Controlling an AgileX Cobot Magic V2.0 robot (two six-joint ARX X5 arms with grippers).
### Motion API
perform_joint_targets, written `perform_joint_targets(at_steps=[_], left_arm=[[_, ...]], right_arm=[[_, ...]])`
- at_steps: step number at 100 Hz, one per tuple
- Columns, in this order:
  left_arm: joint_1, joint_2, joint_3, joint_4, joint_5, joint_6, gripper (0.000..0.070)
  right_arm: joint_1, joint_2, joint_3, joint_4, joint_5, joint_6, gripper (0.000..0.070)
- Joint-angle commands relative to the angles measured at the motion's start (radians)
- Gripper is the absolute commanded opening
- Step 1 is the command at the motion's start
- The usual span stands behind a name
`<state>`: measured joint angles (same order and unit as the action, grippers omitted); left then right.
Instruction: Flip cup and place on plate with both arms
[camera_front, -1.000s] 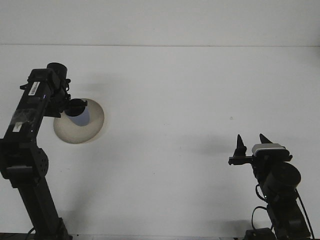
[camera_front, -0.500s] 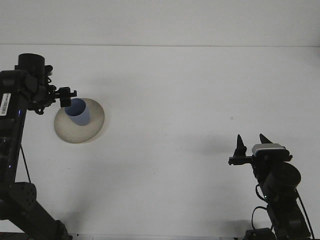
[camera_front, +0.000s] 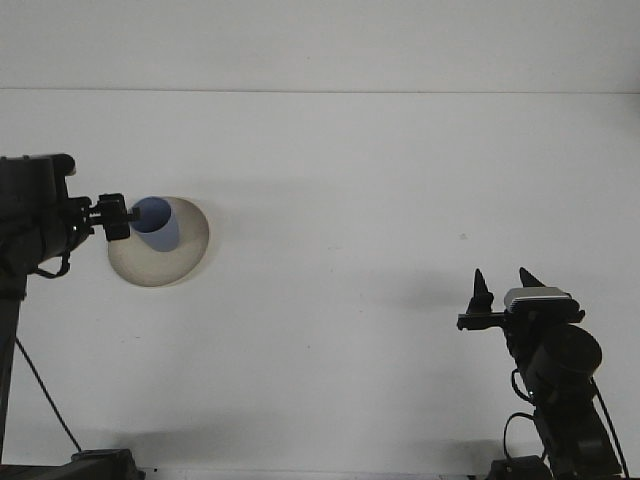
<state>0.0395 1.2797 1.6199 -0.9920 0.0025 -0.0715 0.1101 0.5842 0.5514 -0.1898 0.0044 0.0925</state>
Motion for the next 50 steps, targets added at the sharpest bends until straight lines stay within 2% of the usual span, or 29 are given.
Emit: perform_joint_targets(at_steps=[1,50], left_arm=[[-0.011,-0.069,-0.076,0.048,0.002,-0.017,0.0393],[-0.08,-0.639,-0.844,0.579,0.002,-0.027,0.0393]], right_arm=[[0.002,0.006,-0.001,0.01,0.003,-0.011,0.0478],[0.002,0.006,-0.001,0.01,0.003,-0.011,0.0478]])
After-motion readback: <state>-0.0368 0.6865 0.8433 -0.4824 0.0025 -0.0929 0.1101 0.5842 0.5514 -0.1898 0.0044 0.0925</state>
